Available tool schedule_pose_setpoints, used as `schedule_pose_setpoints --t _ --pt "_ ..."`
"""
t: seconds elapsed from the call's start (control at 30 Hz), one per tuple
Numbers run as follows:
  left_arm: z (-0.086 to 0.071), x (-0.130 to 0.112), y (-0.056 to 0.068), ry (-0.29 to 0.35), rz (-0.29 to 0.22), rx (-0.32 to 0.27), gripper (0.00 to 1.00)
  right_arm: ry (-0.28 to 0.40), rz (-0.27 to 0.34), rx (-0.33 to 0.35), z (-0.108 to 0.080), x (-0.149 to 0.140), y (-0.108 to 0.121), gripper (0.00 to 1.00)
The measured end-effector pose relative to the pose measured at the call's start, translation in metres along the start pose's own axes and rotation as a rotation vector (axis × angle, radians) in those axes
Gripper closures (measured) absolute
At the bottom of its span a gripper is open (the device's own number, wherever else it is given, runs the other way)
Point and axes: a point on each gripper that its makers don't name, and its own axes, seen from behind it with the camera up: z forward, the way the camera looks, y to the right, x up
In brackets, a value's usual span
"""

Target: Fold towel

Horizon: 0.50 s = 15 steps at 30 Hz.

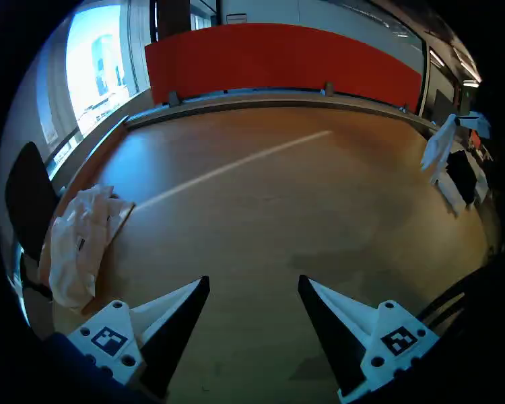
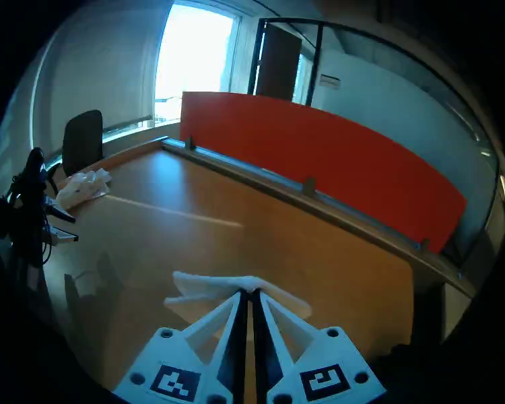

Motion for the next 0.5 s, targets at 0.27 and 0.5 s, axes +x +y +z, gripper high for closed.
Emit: schedule_pose_setpoints --t 0.27,0.5 --pt "0.001 0.001 0.001 -0.003 0.004 0.003 0.02 -0.004 0.018 -0.046 -0.002 -0.002 0.038 0.95" --pt "0.002 0.003 0.003 -0.006 0.009 0.004 0.02 -0.013 0.027 -0.076 -0.002 -0.007 0.063 0.95"
